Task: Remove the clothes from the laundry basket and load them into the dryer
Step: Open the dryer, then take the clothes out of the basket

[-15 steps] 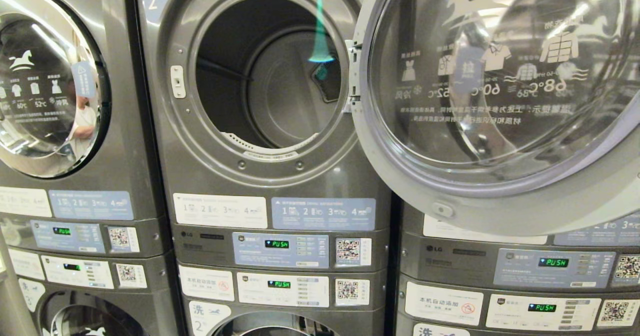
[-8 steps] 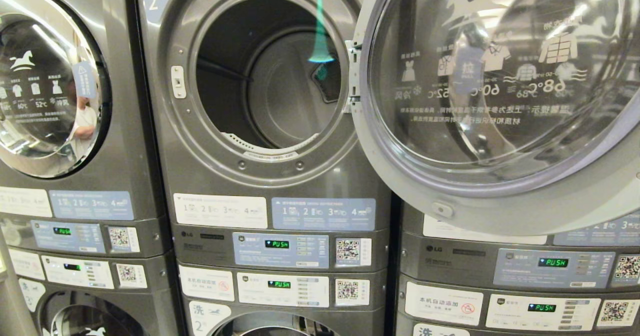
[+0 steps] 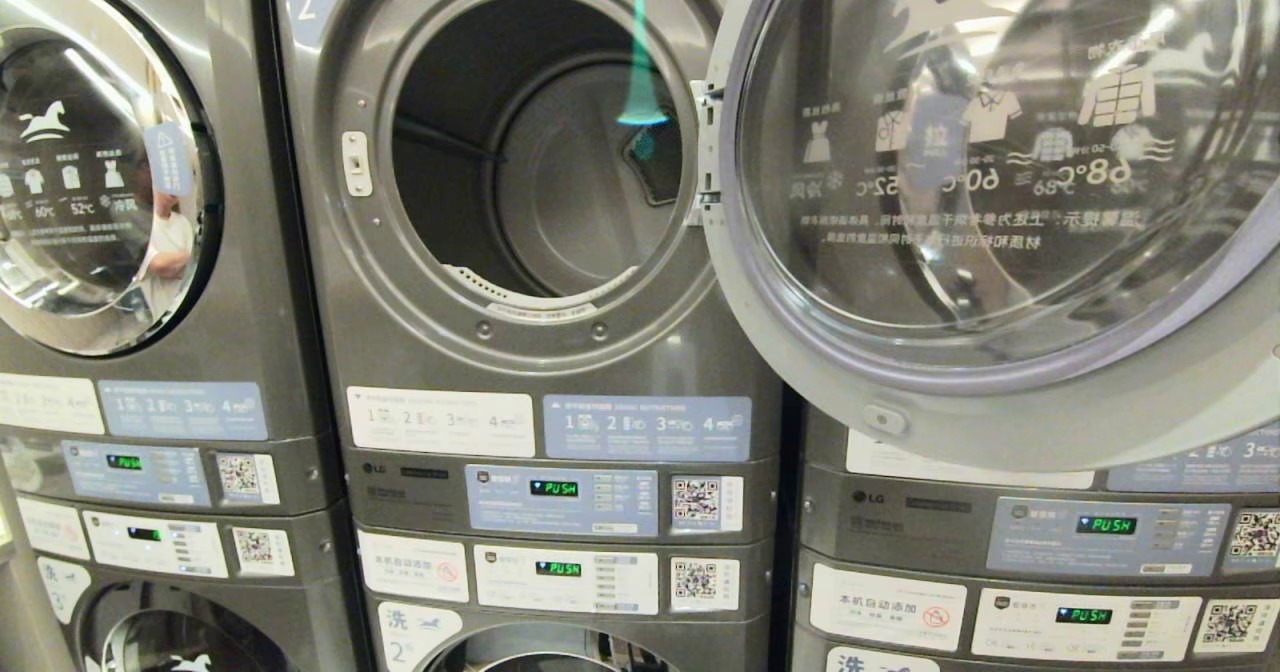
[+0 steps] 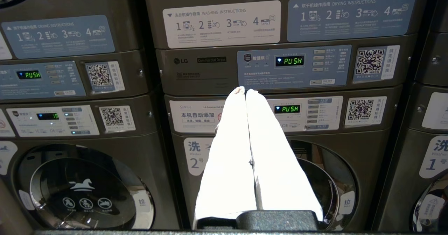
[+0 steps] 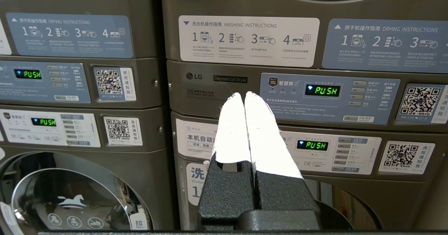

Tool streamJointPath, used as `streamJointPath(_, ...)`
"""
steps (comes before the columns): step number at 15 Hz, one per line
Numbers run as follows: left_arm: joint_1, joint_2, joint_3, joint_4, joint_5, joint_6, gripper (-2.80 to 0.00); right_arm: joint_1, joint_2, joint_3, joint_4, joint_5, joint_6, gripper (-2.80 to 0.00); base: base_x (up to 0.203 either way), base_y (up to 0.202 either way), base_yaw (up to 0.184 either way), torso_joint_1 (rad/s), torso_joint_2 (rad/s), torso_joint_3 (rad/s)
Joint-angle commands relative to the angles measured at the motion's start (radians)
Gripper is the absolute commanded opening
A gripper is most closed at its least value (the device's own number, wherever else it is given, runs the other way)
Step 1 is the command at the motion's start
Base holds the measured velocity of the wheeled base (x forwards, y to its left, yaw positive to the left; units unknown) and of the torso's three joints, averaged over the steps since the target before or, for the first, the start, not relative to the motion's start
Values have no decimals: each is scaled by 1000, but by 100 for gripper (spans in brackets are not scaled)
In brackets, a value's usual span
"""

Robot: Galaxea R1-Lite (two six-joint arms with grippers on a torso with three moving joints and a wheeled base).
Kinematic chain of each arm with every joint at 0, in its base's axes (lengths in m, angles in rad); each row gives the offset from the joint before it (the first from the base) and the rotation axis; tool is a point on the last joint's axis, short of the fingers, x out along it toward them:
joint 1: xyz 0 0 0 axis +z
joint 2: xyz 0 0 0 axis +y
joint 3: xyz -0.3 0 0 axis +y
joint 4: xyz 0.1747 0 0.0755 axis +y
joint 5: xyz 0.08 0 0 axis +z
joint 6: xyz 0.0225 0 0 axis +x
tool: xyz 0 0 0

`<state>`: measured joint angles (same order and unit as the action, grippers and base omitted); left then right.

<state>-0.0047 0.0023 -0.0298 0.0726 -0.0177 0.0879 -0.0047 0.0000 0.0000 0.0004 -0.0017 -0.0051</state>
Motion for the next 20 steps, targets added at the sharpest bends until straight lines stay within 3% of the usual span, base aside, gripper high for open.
streamJointPath(1,0,-1,2,1,1,3,-280,0,0,0,0,0,-1,-280,0,0,0,0,0,0)
streamJointPath(7,0,-1,1,3,-1,4,-280,0,0,0,1,0,-1,-280,0,0,0,1,0,-23)
streamJointPath(20,0,-1,1,1,2,-2,-280,0,0,0,0,-1,8,-280,0,0,0,4,4,-191)
